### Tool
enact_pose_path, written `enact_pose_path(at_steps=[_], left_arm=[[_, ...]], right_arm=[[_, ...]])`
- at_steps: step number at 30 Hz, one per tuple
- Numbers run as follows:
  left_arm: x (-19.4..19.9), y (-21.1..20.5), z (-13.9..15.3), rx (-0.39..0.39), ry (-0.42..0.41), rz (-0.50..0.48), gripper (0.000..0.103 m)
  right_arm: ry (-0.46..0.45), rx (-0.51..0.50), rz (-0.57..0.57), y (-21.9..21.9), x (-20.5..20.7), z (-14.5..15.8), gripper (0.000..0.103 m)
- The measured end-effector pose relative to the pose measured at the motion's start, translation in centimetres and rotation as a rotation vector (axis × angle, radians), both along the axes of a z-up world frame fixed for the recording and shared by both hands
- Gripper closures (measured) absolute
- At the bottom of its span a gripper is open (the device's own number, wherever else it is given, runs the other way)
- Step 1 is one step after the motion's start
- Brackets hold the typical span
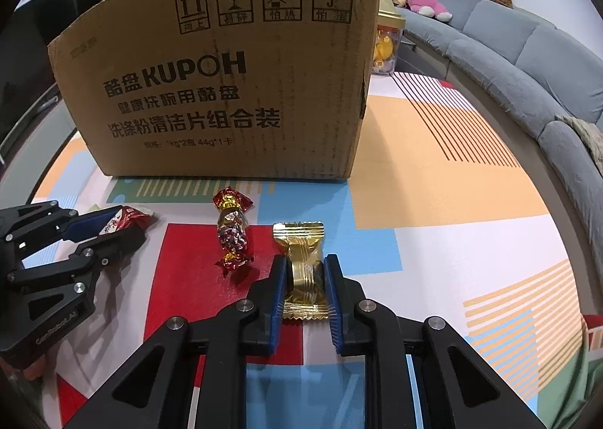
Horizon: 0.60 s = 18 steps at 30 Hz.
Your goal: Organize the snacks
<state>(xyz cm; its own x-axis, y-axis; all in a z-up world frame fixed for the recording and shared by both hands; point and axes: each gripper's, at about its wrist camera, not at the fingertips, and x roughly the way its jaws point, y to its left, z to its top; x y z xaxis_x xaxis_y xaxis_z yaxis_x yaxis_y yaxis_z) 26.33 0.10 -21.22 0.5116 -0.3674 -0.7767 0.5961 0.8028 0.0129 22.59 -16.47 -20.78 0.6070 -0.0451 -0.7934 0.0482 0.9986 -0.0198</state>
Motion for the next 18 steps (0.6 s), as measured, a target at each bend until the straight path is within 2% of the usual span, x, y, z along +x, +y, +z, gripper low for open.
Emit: enact_pose_path(at_steps=[8, 18], left_arm=[[-0.3, -0.2, 0.4, 0.002, -0.004, 0.026, 0.081], [-2.1, 0.1, 2.1, 0.003, -0.031, 0.108, 0.081]], right_arm=[[-0.019, -0.025, 0.009, 0.8, -0.7, 1.8, 0.082], [-0.050, -0.041, 0.035, 1.8, -2.7, 3.9, 0.082]])
